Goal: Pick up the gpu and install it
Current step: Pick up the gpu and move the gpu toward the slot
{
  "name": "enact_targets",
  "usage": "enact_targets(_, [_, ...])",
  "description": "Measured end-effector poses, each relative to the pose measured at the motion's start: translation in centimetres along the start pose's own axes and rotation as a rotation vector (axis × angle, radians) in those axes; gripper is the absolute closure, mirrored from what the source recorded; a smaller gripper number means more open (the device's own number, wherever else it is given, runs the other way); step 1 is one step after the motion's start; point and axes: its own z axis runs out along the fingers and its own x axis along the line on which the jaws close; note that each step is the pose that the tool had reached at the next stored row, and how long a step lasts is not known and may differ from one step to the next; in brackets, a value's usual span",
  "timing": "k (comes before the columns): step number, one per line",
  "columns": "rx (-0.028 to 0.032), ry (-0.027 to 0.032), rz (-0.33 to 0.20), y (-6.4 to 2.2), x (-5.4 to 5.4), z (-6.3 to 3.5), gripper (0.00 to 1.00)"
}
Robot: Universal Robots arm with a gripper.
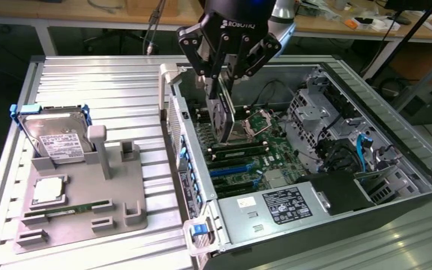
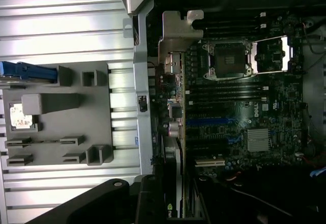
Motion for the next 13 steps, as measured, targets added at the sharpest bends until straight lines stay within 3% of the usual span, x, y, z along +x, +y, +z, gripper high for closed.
enact_targets(13, [0.0,0.0004,0.0,0.1,-1.9,0.0,0.73])
